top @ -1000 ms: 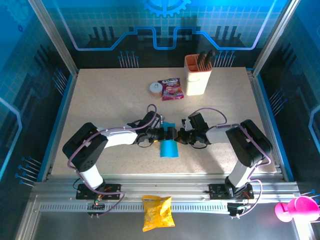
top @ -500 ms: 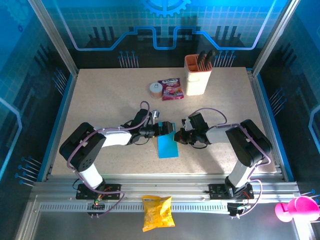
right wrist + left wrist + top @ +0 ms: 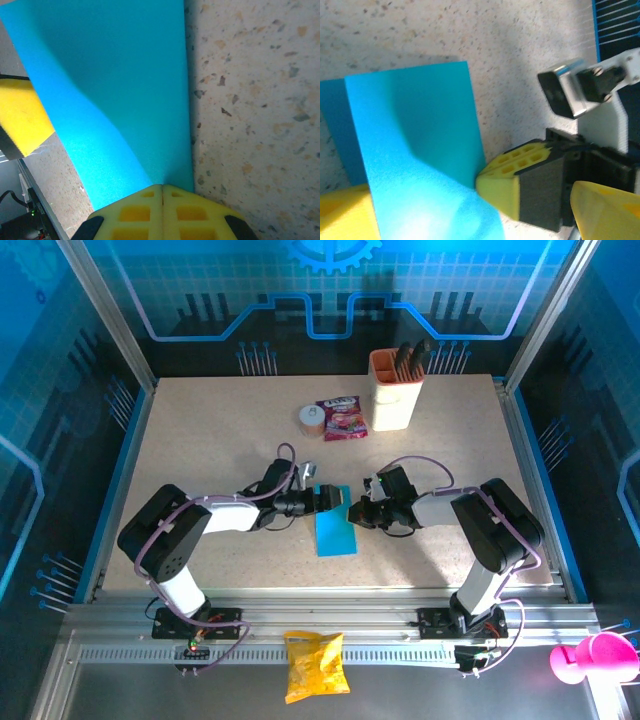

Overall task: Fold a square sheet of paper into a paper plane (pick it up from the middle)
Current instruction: Third fold the triangle at the center of the table.

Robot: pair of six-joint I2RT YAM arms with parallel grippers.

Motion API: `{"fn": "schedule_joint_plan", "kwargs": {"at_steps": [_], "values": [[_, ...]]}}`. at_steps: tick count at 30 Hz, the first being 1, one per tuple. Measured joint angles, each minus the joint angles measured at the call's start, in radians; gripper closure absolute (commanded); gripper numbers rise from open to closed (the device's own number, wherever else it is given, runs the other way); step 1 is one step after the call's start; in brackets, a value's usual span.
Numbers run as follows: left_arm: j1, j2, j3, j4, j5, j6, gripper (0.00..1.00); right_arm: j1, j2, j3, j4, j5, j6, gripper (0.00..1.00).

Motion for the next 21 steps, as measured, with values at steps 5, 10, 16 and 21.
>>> {"fn": "schedule_joint_plan", "kwargs": {"at_steps": [5,10,16,21], "values": [[0.01,0.0,-0.027,0.0,0.011,0.022,0.46,0.0,0.001,0.001,-0.001,-0.001,0.0,1.0],[0.015,0.0,-0.04,0.005,0.019,0.034,0.62,0.0,0.001,0.002,-0.002,0.0,0.0,1.0],[0.023,0.0,-0.042,0.006,0.022,0.04,0.75,0.0,0.001,0.004,-0.007,0.0,0.0,1.0],[0.027,0.0,-0.042,0.007,0.022,0.042,0.76,0.0,0.001,0.01,-0.018,0.0,0.0,1.0]]}}
